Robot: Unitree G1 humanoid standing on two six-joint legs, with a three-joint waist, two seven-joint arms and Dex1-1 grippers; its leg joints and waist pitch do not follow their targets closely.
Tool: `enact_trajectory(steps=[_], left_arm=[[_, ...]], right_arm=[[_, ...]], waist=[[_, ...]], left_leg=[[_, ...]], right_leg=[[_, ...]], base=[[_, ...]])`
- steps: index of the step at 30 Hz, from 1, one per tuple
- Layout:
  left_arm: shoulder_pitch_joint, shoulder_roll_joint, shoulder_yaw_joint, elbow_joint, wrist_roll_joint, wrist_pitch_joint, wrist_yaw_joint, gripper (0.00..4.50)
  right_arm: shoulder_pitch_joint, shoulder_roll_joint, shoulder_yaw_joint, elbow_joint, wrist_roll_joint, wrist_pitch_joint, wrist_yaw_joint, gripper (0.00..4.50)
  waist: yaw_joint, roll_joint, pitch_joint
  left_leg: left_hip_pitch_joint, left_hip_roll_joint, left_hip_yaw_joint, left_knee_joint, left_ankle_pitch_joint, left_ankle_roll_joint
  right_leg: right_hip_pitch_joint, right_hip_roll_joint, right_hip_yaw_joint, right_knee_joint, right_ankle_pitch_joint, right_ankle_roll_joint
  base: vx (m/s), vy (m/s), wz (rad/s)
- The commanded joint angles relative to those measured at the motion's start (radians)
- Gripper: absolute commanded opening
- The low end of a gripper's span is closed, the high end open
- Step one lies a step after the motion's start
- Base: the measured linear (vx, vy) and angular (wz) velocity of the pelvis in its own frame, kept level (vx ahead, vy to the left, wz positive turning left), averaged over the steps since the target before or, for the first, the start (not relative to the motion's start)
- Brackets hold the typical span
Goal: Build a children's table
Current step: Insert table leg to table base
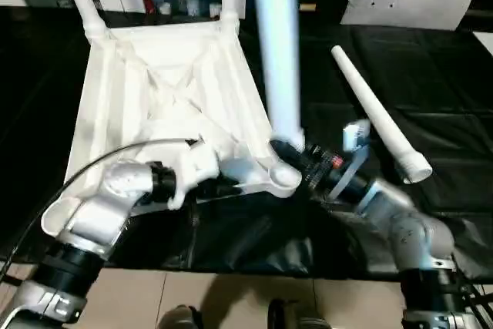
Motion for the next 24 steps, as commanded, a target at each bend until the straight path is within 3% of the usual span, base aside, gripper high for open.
enact_trajectory(steps=[1,2,5,6,8,9,11,13,21,24], left_arm=[[-0.005,0.005,0.013,-0.017,-0.032,0.016,-0.020,0.91],[-0.010,-0.007,0.048,-0.010,-0.091,0.037,-0.027,0.94],[-0.035,-0.045,0.119,-0.003,-0.185,0.092,-0.018,1.27],[-0.064,-0.084,0.178,-0.004,-0.278,0.158,0.002,1.34],[-0.081,-0.106,0.211,-0.004,-0.334,0.190,0.015,1.48],[-0.104,-0.134,0.250,-0.005,-0.410,0.234,0.028,1.59],[-0.112,-0.142,0.260,-0.005,-0.436,0.249,0.031,1.79],[-0.158,-0.184,0.280,-0.002,-0.514,0.298,0.041,1.94],[-0.196,-0.228,0.238,-0.002,-0.533,0.352,0.023,2.72],[-0.195,-0.232,0.221,-0.002,-0.512,0.340,0.041,2.93]], right_arm=[[-0.008,0.000,-0.016,-0.025,0.021,0.012,-0.009,3.30],[-0.008,0.001,-0.023,-0.031,0.040,0.022,-0.012,3.30],[-0.006,-0.002,-0.030,-0.045,0.074,0.044,-0.007,3.30],[-0.003,-0.004,-0.039,-0.060,0.104,0.069,0.001,3.30],[-0.001,-0.005,-0.043,-0.069,0.118,0.081,0.005,3.30],[0.003,-0.012,-0.040,-0.081,0.131,0.095,0.017,3.30],[0.005,-0.015,-0.037,-0.085,0.134,0.099,0.023,3.30],[0.022,-0.032,-0.012,-0.118,0.161,0.131,0.057,3.30],[0.031,-0.053,0.030,-0.137,0.142,0.141,0.071,3.30],[0.035,-0.059,0.037,-0.142,0.141,0.143,0.074,3.30]], waist=[[0.003,0.013,-0.095],[0.004,0.015,-0.103],[0.007,0.016,-0.106],[0.009,0.016,-0.110],[0.013,0.016,-0.108],[0.015,0.015,-0.110],[0.018,0.013,-0.111],[0.020,0.012,-0.117],[0.026,0.014,-0.120],[0.029,0.017,-0.123]], left_leg=[[0.008,0.034,-0.003,-0.060,-0.073,0.046],[0.010,0.032,-0.002,-0.057,-0.068,0.044],[0.008,0.032,-0.001,-0.054,-0.060,0.041],[0.009,0.031,-0.001,-0.052,-0.063,0.040],[0.007,0.030,-0.001,-0.050,-0.077,0.036],[0.005,0.028,-0.002,-0.048,-0.086,0.030],[0.004,0.028,-0.003,-0.047,-0.086,0.032],[0.004,0.027,-0.002,-0.045,-0.073,0.038],[0.002,0.026,-0.006,-0.044,-0.099,0.020],[0.001,0.026,-0.007,-0.044,-0.096,0.017]], right_leg=[[0.074,-0.060,0.036,-0.056,-0.065,-0.281],[0.078,-0.060,0.036,-0.052,-0.063,-0.282],[0.078,-0.060,0.035,-0.050,-0.053,-0.289],[0.078,-0.059,0.034,-0.048,-0.055,-0.289],[0.078,-0.060,0.034,-0.050,-0.076,-0.292],[0.082,-0.061,0.033,-0.052,-0.099,-0.284],[0.082,-0.060,0.033,-0.054,-0.113,-0.273],[0.084,-0.058,0.033,-0.056,-0.124,-0.251],[0.080,-0.057,0.031,-0.067,-0.224,-0.199],[0.079,-0.056,0.030,-0.066,-0.223,-0.192]], base=[[0.000,0.000,0.00],[0.000,0.000,0.00],[0.000,0.000,0.00],[0.000,0.000,0.00],[0.000,0.000,0.00],[0.000,0.000,0.00],[0.000,0.000,0.00],[0.000,0.000,0.00],[0.000,0.000,0.00],[0.000,0.000,0.00]])
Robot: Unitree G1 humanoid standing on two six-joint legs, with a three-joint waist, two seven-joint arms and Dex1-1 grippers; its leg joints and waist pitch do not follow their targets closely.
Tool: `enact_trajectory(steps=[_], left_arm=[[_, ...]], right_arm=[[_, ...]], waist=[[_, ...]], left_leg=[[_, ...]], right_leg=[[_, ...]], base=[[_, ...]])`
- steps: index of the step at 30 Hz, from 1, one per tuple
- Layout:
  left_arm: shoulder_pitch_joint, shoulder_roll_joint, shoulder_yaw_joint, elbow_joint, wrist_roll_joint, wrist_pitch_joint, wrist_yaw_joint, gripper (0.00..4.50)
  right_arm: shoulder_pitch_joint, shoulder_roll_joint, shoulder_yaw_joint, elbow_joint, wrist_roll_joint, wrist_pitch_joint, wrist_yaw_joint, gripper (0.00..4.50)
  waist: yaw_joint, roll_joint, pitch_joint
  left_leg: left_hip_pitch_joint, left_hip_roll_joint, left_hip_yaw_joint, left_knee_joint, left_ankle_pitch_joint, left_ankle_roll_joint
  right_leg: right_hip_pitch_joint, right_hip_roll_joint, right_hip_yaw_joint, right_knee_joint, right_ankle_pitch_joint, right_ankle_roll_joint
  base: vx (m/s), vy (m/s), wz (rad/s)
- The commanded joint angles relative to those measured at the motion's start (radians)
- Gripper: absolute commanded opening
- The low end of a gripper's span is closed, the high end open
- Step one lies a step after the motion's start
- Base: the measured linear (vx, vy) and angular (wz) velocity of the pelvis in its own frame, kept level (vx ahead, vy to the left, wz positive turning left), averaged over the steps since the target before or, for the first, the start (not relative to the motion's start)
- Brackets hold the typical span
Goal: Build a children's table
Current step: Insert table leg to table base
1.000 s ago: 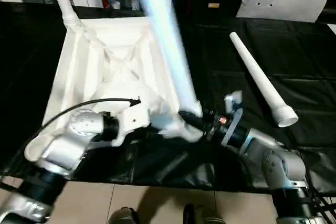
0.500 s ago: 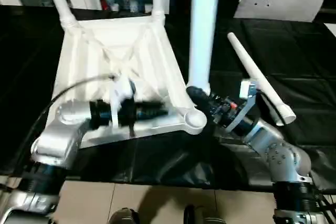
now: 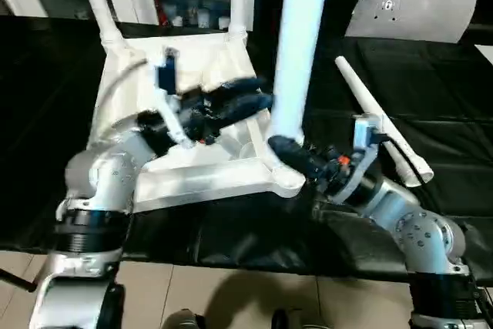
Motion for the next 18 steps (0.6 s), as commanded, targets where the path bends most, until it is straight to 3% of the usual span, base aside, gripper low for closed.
enact_trajectory(steps=[1,8,14,18], left_arm=[[-0.012,-0.003,-0.034,-0.002,0.033,-0.018,0.020,3.16],[0.003,-0.021,-0.050,-0.015,0.054,-0.031,0.039,3.56],[0.011,-0.012,-0.069,-0.026,0.064,-0.038,0.026,3.56],[0.026,0.015,-0.084,-0.042,0.030,0.038,-0.001,3.56]], right_arm=[[0.001,-0.014,0.015,-0.034,-0.001,0.006,0.014,3.30],[0.009,-0.025,0.040,-0.020,-0.025,0.000,0.006,3.30],[-0.001,-0.033,0.057,0.000,-0.052,0.001,-0.014,3.29],[-0.009,-0.039,0.061,0.020,-0.075,-0.006,-0.032,3.29]], waist=[[0.003,0.007,-0.097],[0.003,0.003,-0.101],[0.003,0.006,-0.101],[0.002,0.006,-0.102]], left_leg=[[0.002,0.026,-0.004,-0.062,-0.100,0.017],[-0.003,0.023,-0.004,-0.060,-0.092,0.023],[0.000,0.024,-0.004,-0.060,-0.097,0.021],[-0.001,0.023,-0.004,-0.060,-0.094,0.019]], right_leg=[[0.076,-0.055,0.030,-0.077,-0.227,-0.191],[0.078,-0.054,0.029,-0.079,-0.244,-0.173],[0.073,-0.053,0.028,-0.081,-0.256,-0.166],[0.073,-0.053,0.028,-0.078,-0.251,-0.171]], base=[[0.000,0.000,0.00],[0.000,0.000,0.00],[0.000,0.000,0.00],[0.000,0.000,0.00]])
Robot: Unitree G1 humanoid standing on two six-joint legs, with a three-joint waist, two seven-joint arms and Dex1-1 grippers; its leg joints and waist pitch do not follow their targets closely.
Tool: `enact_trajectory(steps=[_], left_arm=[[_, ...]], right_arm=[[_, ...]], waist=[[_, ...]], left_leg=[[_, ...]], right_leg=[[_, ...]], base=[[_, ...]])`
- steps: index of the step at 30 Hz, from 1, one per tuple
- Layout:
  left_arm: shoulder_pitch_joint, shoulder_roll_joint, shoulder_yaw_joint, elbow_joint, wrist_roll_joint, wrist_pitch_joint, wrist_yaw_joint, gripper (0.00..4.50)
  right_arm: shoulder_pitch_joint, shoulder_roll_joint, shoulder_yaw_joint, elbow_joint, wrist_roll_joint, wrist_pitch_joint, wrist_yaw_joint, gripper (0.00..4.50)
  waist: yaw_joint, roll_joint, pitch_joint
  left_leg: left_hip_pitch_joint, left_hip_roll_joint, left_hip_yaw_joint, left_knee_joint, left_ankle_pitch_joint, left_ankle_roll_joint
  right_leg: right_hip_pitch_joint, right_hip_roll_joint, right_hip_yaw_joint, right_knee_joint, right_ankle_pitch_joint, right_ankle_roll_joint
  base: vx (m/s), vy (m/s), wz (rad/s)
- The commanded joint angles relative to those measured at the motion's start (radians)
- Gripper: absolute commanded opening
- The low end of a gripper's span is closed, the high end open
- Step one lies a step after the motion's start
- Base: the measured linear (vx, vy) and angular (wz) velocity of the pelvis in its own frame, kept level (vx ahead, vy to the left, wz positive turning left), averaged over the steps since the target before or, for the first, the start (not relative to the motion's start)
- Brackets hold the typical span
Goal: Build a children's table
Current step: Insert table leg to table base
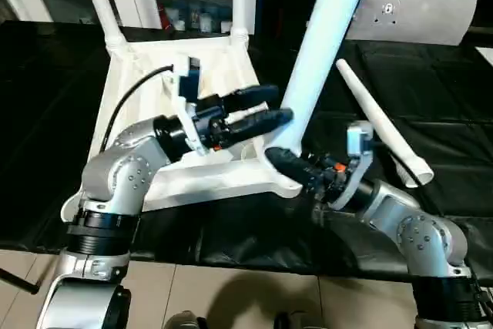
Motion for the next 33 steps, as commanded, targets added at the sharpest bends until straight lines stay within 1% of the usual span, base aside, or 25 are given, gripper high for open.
enact_trajectory(steps=[1,2,3,4,5,7,9,11,12,14,17,18,21,24,28,33], left_arm=[[0.010,0.018,-0.020,-0.032,-0.005,0.024,-0.016,3.85],[0.014,0.024,-0.027,-0.036,0.001,0.021,-0.022,3.92],[0.026,0.037,-0.046,-0.048,0.022,0.004,-0.033,3.92],[0.026,0.037,-0.046,-0.048,0.022,0.004,-0.033,3.92],[0.029,0.040,-0.052,-0.051,0.031,-0.005,-0.034,3.92],[0.029,0.021,-0.037,-0.038,0.040,-0.028,-0.006,3.92],[0.028,0.015,-0.031,-0.038,0.036,-0.027,0.002,3.59],[0.030,0.014,-0.032,-0.041,0.038,-0.030,0.003,3.53],[0.031,0.015,-0.036,-0.042,0.039,-0.034,0.005,3.45],[0.032,0.014,-0.041,-0.039,0.048,-0.052,0.011,3.12],[0.026,0.009,-0.038,-0.025,0.063,-0.070,0.022,3.06],[0.025,0.008,-0.037,-0.021,0.066,-0.074,0.024,2.75],[0.021,0.006,-0.035,-0.017,0.067,-0.077,0.024,2.60],[0.017,0.005,-0.033,-0.009,0.068,-0.084,0.024,2.19],[0.014,0.004,-0.034,-0.004,0.067,-0.091,0.026,2.04],[0.011,0.002,-0.030,-0.001,0.066,-0.093,0.027,2.00]], right_arm=[[-0.016,-0.013,0.005,0.004,-0.017,-0.008,-0.009,3.29],[-0.016,-0.015,0.007,0.005,-0.018,-0.009,-0.010,3.29],[-0.014,-0.019,0.009,0.006,-0.020,-0.007,-0.014,3.29],[-0.014,-0.019,0.009,0.006,-0.020,-0.007,-0.014,3.29],[-0.013,-0.020,0.010,0.005,-0.022,-0.007,-0.014,3.29],[-0.011,-0.020,0.010,0.006,-0.027,-0.009,-0.010,3.29],[-0.011,-0.022,0.013,0.007,-0.031,-0.011,-0.009,3.29],[-0.012,-0.022,0.015,0.007,-0.031,-0.011,-0.008,3.29],[-0.013,-0.021,0.017,0.007,-0.031,-0.012,-0.008,3.29],[-0.015,-0.020,0.020,0.007,-0.031,-0.012,-0.008,3.29],[-0.016,-0.019,0.022,0.010,-0.033,-0.014,-0.007,3.29],[-0.017,-0.019,0.023,0.010,-0.033,-0.014,-0.006,3.29],[-0.018,-0.020,0.026,0.012,-0.037,-0.016,-0.005,3.29],[-0.021,-0.020,0.027,0.016,-0.040,-0.019,-0.003,3.29],[-0.022,-0.018,0.028,0.017,-0.042,-0.023,-0.004,3.28],[-0.023,-0.017,0.028,0.018,-0.045,-0.026,-0.003,3.27]], waist=[[0.003,0.000,-0.093],[0.002,-0.002,-0.092],[0.003,-0.001,-0.092],[0.002,0.000,-0.092],[0.002,-0.001,-0.092],[0.001,-0.002,-0.091],[0.002,-0.005,-0.092],[0.002,-0.004,-0.091],[0.002,-0.006,-0.092],[0.001,-0.005,-0.092],[0.001,-0.006,-0.092],[0.002,-0.006,-0.092],[0.002,-0.006,-0.093],[0.002,-0.005,-0.092],[0.002,-0.005,-0.093],[0.003,-0.004,-0.094]], left_leg=[[0.000,0.024,-0.004,-0.061,-0.096,0.018],[-0.001,0.024,-0.003,-0.061,-0.099,0.018],[0.000,0.024,-0.004,-0.062,-0.099,0.018],[0.001,0.025,-0.003,-0.062,-0.099,0.019],[0.001,0.025,-0.003,-0.062,-0.101,0.019],[0.000,0.024,-0.003,-0.061,-0.105,0.019],[-0.001,0.024,-0.003,-0.061,-0.106,0.017],[-0.001,0.024,-0.003,-0.061,-0.109,0.018],[0.000,0.025,-0.003,-0.061,-0.108,0.019],[-0.002,0.024,-0.004,-0.061,-0.105,0.019],[-0.001,0.024,-0.003,-0.061,-0.108,0.019],[-0.001,0.024,-0.003,-0.061,-0.104,0.019],[-0.001,0.024,-0.003,-0.060,-0.102,0.021],[-0.001,0.023,-0.003,-0.060,-0.106,0.020],[0.000,0.024,-0.003,-0.060,-0.106,0.019],[-0.001,0.024,-0.004,-0.059,-0.097,0.022]], right_leg=[[0.073,-0.054,0.028,-0.078,-0.253,-0.174],[0.074,-0.053,0.029,-0.079,-0.257,-0.172],[0.074,-0.053,0.029,-0.079,-0.262,-0.168],[0.073,-0.052,0.029,-0.078,-0.257,-0.166],[0.072,-0.052,0.029,-0.079,-0.256,-0.166],[0.073,-0.053,0.029,-0.081,-0.263,-0.165],[0.074,-0.054,0.029,-0.081,-0.271,-0.164],[0.073,-0.054,0.029,-0.081,-0.275,-0.161],[0.073,-0.053,0.029,-0.081,-0.277,-0.158],[0.074,-0.053,0.029,-0.082,-0.278,-0.156],[0.073,-0.053,0.029,-0.082,-0.282,-0.154],[0.073,-0.053,0.029,-0.082,-0.279,-0.154],[0.073,-0.053,0.029,-0.081,-0.269,-0.157],[0.073,-0.053,0.028,-0.082,-0.278,-0.155],[0.073,-0.053,0.029,-0.081,-0.277,-0.156],[0.074,-0.053,0.029,-0.078,-0.253,-0.163]], base=[[0.000,0.000,0.00],[0.000,0.000,0.00],[0.000,0.000,0.00],[0.000,0.000,0.00],[0.000,0.000,0.00],[0.000,0.000,0.00],[0.000,0.000,0.00],[0.000,0.000,0.00],[0.000,0.000,0.00],[0.000,0.000,0.00],[0.000,0.000,0.00],[0.000,0.000,0.00],[0.000,0.000,0.00],[0.000,0.000,0.00],[0.000,0.000,0.00],[0.000,0.000,0.00]])
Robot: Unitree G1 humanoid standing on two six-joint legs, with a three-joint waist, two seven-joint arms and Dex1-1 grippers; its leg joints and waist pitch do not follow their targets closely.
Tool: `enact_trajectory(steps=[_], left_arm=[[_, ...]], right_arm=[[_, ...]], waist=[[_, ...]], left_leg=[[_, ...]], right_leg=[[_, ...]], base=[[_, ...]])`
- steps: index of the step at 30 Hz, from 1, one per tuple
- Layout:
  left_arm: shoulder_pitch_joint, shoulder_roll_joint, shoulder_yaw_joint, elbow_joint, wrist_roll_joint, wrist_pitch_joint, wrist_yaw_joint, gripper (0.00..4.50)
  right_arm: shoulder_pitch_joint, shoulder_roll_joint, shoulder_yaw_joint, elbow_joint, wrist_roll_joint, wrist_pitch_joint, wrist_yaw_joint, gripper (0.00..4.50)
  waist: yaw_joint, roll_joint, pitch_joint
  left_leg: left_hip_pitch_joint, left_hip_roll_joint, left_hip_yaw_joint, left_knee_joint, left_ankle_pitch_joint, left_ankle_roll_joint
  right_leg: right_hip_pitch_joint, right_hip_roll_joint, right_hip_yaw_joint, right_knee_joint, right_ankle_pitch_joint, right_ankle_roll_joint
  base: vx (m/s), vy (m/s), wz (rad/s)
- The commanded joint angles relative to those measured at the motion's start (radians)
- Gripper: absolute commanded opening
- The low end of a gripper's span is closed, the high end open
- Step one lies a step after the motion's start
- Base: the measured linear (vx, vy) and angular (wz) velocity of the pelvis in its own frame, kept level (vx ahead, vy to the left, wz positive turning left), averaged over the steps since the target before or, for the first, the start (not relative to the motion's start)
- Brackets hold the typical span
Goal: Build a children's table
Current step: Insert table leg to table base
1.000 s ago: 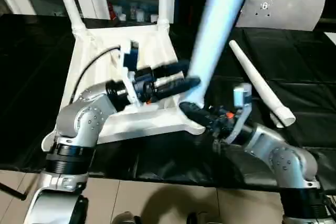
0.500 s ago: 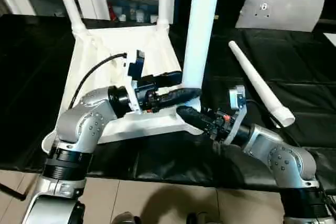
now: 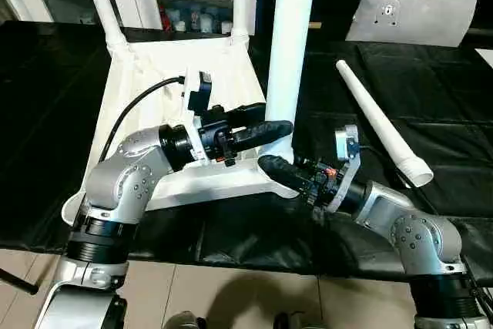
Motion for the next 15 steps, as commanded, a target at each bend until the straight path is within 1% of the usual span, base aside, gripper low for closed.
enact_trajectory(steps=[1,5,8,9,10,11,13,15], left_arm=[[-0.016,-0.003,0.009,0.002,0.003,-0.005,0.003,2.00],[-0.022,-0.012,0.025,0.015,-0.003,-0.001,0.033,2.00],[-0.039,-0.026,0.054,0.040,-0.006,0.005,0.086,2.00],[-0.044,-0.029,0.062,0.047,-0.006,0.006,0.101,2.00],[-0.046,-0.030,0.065,0.050,-0.004,0.006,0.109,2.00],[-0.048,-0.030,0.068,0.053,0.001,0.002,0.116,1.99],[-0.049,-0.029,0.067,0.057,0.006,-0.003,0.118,1.99],[-0.051,-0.034,0.076,0.060,-0.001,0.001,0.125,1.98]], right_arm=[[-0.015,-0.002,0.003,-0.005,-0.012,-0.011,-0.001,3.27],[-0.021,-0.004,0.006,0.001,-0.025,-0.027,-0.008,3.27],[-0.034,0.003,-0.006,0.019,-0.035,-0.042,-0.030,3.27],[-0.038,0.007,-0.013,0.024,-0.033,-0.043,-0.038,3.82],[-0.040,0.009,-0.017,0.026,-0.032,-0.043,-0.043,3.82],[-0.046,0.014,-0.029,0.027,-0.019,-0.036,-0.051,3.98],[-0.049,0.012,-0.034,0.025,-0.012,-0.032,-0.047,4.05],[-0.050,0.010,-0.034,0.023,-0.013,-0.034,-0.046,4.31]], waist=[[0.002,-0.002,-0.092],[0.002,0.000,-0.092],[0.000,0.000,-0.092],[-0.001,0.000,-0.092],[0.000,0.000,-0.092],[0.000,0.000,-0.092],[0.000,0.001,-0.093],[0.000,0.001,-0.093]], left_leg=[[-0.001,0.024,-0.003,-0.061,-0.097,0.023],[-0.001,0.023,-0.003,-0.060,-0.105,0.018],[0.000,0.023,-0.003,-0.059,-0.111,0.014],[-0.002,0.022,-0.003,-0.059,-0.106,0.015],[0.000,0.023,-0.003,-0.059,-0.106,0.017],[0.000,0.022,-0.003,-0.059,-0.107,0.019],[0.000,0.022,-0.003,-0.059,-0.107,0.019],[0.000,0.023,-0.004,-0.059,-0.105,0.021]], right_leg=[[0.073,-0.053,0.029,-0.078,-0.251,-0.166],[0.073,-0.053,0.028,-0.080,-0.268,-0.163],[0.073,-0.052,0.027,-0.080,-0.269,-0.166],[0.074,-0.052,0.028,-0.080,-0.263,-0.167],[0.073,-0.052,0.028,-0.079,-0.258,-0.168],[0.073,-0.051,0.028,-0.079,-0.258,-0.168],[0.073,-0.050,0.027,-0.080,-0.256,-0.167],[0.073,-0.051,0.027,-0.079,-0.249,-0.169]], base=[[0.000,0.000,0.00],[0.000,0.000,0.00],[0.000,0.000,0.00],[0.000,0.000,0.00],[0.000,0.000,0.00],[0.000,0.000,0.00],[0.000,0.000,0.00],[0.000,0.000,0.00]])
